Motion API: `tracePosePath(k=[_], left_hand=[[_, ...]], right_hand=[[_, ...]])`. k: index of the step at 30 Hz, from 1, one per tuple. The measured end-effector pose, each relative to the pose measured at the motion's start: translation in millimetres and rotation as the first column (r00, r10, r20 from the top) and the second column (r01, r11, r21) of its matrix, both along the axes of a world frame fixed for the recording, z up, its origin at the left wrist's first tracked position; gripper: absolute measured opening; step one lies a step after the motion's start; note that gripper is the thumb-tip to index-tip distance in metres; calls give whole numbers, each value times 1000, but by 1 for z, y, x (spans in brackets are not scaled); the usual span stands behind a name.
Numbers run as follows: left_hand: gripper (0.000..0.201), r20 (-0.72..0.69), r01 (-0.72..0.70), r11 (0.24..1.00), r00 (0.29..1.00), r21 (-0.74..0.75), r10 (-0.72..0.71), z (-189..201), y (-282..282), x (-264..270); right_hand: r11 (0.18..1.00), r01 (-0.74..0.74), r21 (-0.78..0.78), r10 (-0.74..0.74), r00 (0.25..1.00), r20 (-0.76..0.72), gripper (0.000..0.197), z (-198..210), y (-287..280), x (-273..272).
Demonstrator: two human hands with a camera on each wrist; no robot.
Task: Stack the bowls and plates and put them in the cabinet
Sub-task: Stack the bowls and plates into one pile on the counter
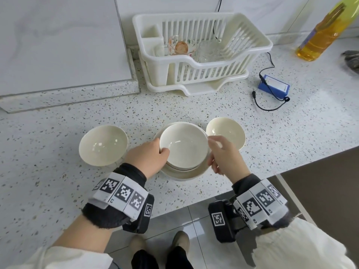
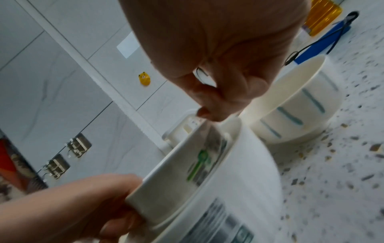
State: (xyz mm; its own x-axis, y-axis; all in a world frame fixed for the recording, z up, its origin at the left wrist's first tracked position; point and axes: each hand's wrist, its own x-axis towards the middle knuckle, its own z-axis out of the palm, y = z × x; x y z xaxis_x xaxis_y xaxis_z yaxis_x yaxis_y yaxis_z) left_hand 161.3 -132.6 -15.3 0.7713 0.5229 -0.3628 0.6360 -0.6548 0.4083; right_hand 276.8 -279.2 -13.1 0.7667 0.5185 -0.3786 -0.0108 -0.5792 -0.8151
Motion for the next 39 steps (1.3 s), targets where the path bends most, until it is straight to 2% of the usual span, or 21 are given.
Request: tracePosePath(k=[3, 6, 8, 10, 14, 17, 22, 25, 28, 33, 39], left_hand=[[34, 33, -20, 999, 999, 36, 19, 0, -4, -3], [36, 45, -35, 998, 998, 56, 33, -1, -7, -4], [37, 48, -43, 996, 998, 73, 40, -1, -9, -4], [38, 51, -46, 994, 998, 96, 42, -1, -10, -5], [39, 57, -49, 993, 997, 110, 43, -4, -11, -9], [38, 72, -61, 995, 996, 82, 55, -6, -11, -11], [41, 98, -65, 996, 993, 57, 59, -9, -9, -14], [42, 125, -69, 998, 990, 16, 66, -8, -9, -15], [45, 144, -78, 997, 986, -17, 79, -6, -10, -15], [64, 153, -142, 985, 976, -102, 157, 1, -12, -18], [62, 143, -168, 980, 973, -104, 182, 10, -16, -19]], right_hand=[[989, 149, 1, -147, 977, 153, 28, 0, -15, 18], [956, 273, -110, -240, 940, 241, 38, -13, -29, 37], [924, 310, -223, -260, 939, 226, 47, -26, -34, 45], [929, 273, -249, -248, 960, 129, 50, -37, -37, 51], [955, 277, -102, -291, 942, -165, 42, -42, -33, 58], [952, 304, -31, -304, 930, -208, 39, -32, -33, 53], [933, 316, 170, -287, 942, -173, 30, 3, -44, 39], [945, 247, 213, -231, 968, -98, 27, 25, -42, 33], [983, 98, 155, -99, 995, -1, 25, 35, -32, 25], [998, -56, 26, 52, 990, 133, 27, 23, -7, 6], [992, -110, -62, 122, 965, 231, 30, 6, 6, -4]])
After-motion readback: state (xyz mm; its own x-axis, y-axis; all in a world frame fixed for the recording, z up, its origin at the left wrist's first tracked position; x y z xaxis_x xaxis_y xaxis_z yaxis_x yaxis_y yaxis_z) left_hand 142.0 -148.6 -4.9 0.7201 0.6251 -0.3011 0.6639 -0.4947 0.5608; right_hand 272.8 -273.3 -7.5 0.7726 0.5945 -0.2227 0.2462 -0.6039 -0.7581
